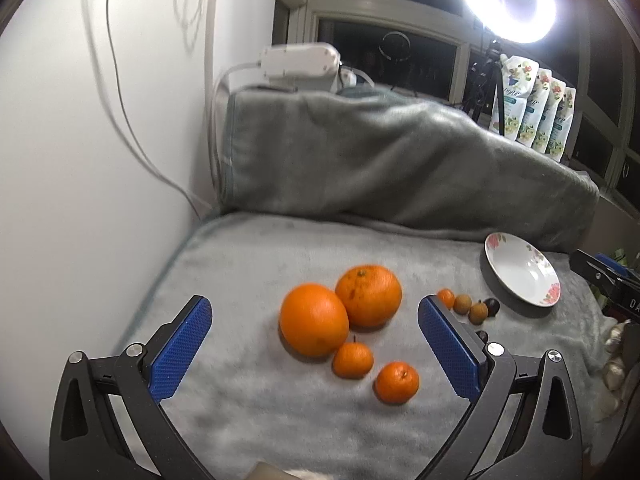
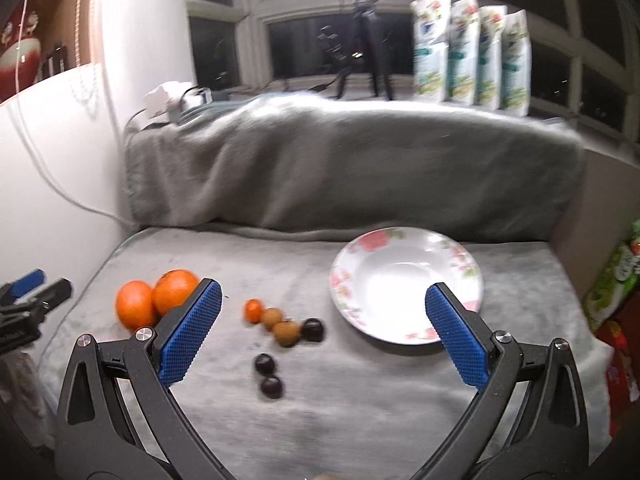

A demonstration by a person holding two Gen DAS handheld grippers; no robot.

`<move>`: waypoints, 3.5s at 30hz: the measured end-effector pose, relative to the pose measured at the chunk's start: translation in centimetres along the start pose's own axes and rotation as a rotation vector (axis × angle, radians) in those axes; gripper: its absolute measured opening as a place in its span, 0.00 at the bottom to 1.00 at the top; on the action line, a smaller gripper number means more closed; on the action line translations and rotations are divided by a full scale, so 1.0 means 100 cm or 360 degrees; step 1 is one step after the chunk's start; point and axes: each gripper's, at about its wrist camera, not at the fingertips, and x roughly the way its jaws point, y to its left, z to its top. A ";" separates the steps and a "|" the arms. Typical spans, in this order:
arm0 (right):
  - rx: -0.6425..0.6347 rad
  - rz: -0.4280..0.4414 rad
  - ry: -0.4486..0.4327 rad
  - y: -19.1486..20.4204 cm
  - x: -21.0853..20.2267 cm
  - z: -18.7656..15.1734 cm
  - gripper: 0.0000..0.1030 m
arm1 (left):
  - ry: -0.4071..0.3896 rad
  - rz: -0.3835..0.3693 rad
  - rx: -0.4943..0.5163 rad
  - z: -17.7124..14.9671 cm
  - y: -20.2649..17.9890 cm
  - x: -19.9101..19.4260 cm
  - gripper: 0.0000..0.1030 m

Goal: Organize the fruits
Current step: 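Move the right tool toward the large orange and open its fingers around it, then close the right gripper on the large orange and lift it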

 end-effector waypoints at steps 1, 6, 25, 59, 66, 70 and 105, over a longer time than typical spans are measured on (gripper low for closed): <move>-0.0005 0.0033 0.0017 0.003 0.004 0.000 1.00 | 0.0022 -0.0010 -0.0014 -0.002 0.002 0.003 0.99; -0.0043 0.0154 0.0091 0.020 0.024 0.002 1.00 | 0.0087 -0.0020 -0.0071 -0.012 0.013 0.013 0.99; 0.0076 0.0611 0.0459 0.058 0.104 0.016 0.93 | 0.0229 -0.0176 -0.0177 -0.024 0.034 0.046 0.88; 0.0251 0.0916 0.1106 0.168 0.169 -0.001 0.59 | 0.0353 -0.0539 -0.0369 -0.033 0.066 0.084 0.66; 0.0400 0.0855 0.1158 0.165 0.184 -0.007 0.59 | 0.0371 -0.0540 -0.0314 -0.030 0.066 0.095 0.66; 0.0449 0.0836 0.1175 0.168 0.190 -0.011 0.59 | 0.0395 -0.0575 -0.0317 -0.028 0.067 0.103 0.66; 0.0447 0.0709 0.1036 0.175 0.176 -0.007 0.57 | 0.0312 -0.0530 -0.0169 -0.024 0.047 0.088 0.63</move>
